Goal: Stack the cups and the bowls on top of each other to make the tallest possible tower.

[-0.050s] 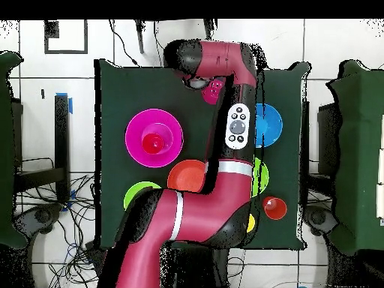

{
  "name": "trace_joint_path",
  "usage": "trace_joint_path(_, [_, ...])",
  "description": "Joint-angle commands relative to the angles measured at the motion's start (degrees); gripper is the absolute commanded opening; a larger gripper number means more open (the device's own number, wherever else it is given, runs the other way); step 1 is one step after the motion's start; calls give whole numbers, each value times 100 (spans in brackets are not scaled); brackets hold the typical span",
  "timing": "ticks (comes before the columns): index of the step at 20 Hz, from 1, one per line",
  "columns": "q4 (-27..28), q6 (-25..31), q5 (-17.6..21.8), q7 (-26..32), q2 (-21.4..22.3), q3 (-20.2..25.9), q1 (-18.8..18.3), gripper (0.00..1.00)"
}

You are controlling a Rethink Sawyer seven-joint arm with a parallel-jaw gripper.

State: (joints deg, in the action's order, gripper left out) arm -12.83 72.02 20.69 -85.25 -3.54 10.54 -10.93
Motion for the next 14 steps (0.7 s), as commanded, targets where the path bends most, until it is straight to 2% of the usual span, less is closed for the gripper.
trace_joint_path(1, [-671,-215,2,1197,117,272,-52,100])
trace_joint_path(8, [-577,-44,43,1155,98,302,-58,100])
trace_joint_path(14, [-426,425,115,1076,102,247,-1,100])
